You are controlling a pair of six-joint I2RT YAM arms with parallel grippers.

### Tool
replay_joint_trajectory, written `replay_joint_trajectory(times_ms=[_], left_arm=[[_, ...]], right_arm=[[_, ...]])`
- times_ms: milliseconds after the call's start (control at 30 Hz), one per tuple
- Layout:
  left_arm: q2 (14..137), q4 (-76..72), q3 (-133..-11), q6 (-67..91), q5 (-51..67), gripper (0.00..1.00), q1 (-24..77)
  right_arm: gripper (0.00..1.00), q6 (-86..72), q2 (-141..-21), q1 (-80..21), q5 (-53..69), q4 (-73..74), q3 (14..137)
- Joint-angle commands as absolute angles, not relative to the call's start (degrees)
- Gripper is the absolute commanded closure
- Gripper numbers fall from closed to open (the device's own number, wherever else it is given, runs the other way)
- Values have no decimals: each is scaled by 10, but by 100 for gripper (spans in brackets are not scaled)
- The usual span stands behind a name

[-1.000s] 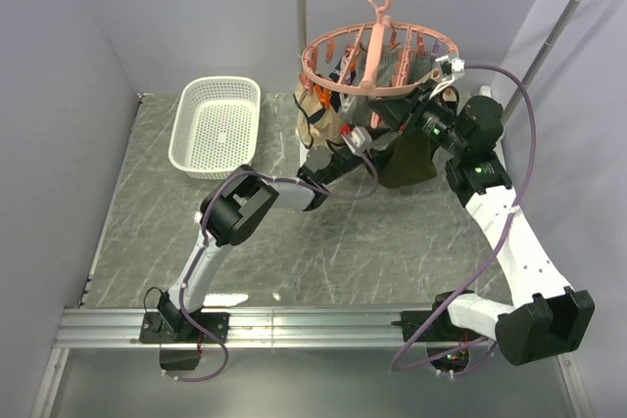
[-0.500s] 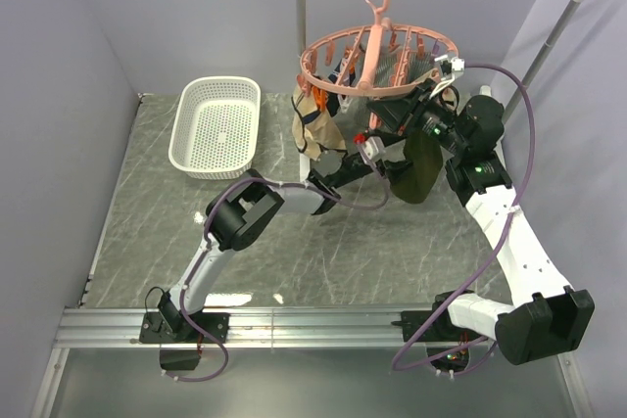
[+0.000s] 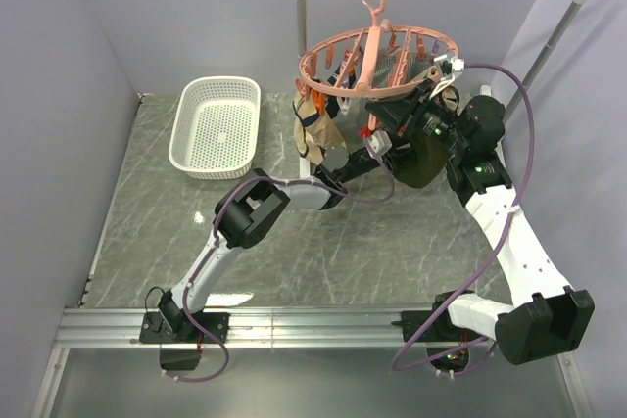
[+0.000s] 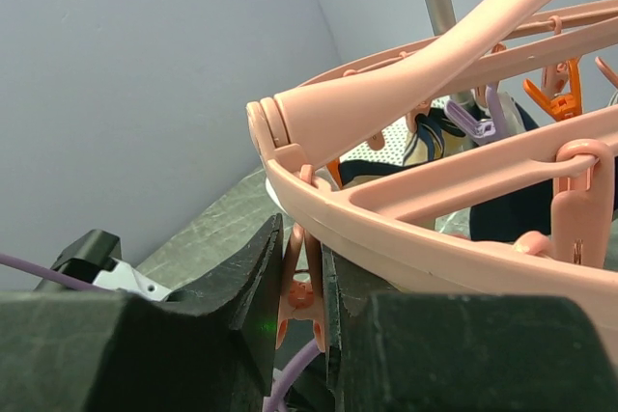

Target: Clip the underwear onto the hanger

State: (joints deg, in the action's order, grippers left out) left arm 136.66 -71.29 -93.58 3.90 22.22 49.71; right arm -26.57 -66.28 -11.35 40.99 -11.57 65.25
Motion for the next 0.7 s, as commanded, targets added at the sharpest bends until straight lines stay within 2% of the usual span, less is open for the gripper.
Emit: replay_joint_trajectory(times_ms=[0, 33, 67, 100, 433, 667], left_arm=[[1361, -724, -958, 27, 223, 69, 502], [1354, -724, -949, 22, 217, 76, 504], [1347, -725, -942, 19, 206, 93, 504], [1340, -733, -931, 17, 202, 99, 504], [1178, -773, -703, -197, 187, 100, 514], [1156, -818, -656, -370, 201, 100, 543]], right_arm=[[100, -274, -650, -120, 477, -136, 665], [100, -274, -651, -120, 477, -136, 665], [100, -274, -651, -120, 477, -135, 667], [100, -272, -652, -119, 476, -134, 669], [100, -286, -664, -107, 472, -130, 679], [100, -272, -665, -106, 474, -108, 693]])
